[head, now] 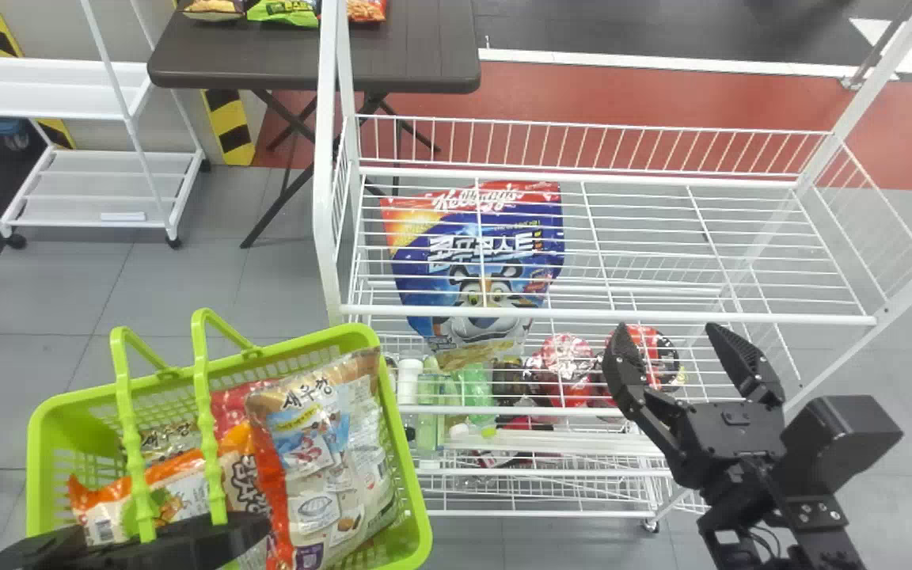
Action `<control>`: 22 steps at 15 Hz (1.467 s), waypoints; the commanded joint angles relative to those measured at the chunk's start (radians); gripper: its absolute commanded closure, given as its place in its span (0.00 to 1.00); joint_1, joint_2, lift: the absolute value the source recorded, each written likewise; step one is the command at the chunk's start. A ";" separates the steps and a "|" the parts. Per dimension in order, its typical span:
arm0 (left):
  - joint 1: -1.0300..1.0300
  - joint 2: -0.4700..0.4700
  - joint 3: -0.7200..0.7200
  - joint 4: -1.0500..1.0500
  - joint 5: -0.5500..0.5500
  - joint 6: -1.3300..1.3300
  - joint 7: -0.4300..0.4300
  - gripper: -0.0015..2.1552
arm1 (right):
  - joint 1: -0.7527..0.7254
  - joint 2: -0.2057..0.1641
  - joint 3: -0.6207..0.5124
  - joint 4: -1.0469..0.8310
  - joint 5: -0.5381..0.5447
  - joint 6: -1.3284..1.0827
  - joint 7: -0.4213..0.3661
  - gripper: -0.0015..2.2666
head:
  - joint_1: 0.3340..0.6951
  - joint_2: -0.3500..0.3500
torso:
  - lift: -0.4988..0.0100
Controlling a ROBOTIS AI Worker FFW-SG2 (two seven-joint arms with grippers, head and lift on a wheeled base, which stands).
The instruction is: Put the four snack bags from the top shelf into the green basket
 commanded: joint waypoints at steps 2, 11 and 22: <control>0.000 -0.002 -0.004 -0.006 -0.007 0.003 -0.010 1.00 | 0.001 0.000 -0.003 0.002 -0.005 0.000 -0.002 0.03 | 1.00 0.39 | 0.98; 0.000 -0.002 -0.005 -0.012 -0.010 0.009 -0.010 1.00 | 0.001 0.000 -0.003 0.002 -0.008 0.000 -0.002 0.04 | 1.00 0.38 | 0.98; 0.013 -0.004 -0.005 -0.018 -0.013 0.009 -0.010 1.00 | 0.001 0.000 -0.003 0.017 -0.015 -0.006 -0.005 0.04 | 1.00 0.37 | 0.98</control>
